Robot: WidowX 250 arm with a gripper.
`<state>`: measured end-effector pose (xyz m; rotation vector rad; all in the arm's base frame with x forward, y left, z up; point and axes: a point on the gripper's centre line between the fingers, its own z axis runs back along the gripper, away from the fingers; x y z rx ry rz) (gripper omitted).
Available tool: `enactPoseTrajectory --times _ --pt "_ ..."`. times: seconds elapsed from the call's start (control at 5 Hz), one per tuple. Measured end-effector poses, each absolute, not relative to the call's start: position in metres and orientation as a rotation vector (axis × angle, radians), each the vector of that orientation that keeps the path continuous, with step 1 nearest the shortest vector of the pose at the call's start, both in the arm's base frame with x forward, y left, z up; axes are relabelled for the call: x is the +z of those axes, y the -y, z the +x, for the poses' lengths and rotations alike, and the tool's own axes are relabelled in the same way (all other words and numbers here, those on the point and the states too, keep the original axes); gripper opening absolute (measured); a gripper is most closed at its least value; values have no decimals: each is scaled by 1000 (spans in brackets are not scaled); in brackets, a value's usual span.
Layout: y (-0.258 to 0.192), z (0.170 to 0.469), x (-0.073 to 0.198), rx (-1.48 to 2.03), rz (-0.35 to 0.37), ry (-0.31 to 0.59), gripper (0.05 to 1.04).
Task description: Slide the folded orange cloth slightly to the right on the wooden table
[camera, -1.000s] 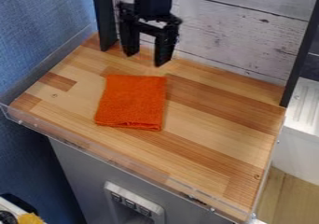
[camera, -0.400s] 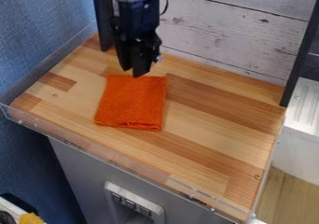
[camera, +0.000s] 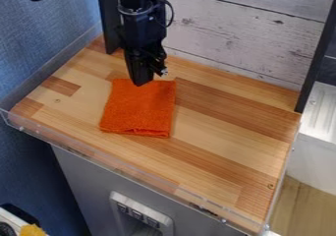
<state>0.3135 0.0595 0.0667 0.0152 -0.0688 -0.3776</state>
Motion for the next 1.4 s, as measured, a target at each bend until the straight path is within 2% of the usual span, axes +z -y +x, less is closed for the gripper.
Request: enactPoseTrajectory --times 0.4,0.8,1.2,1.4 --pt "-57 317 40 -407 -16 57 59" --pt "-55 311 21 -396 -42 8 59" --pt "-58 310 16 -383 -32 -30 59" --pt "-45 319 23 -349 -17 -35 59"
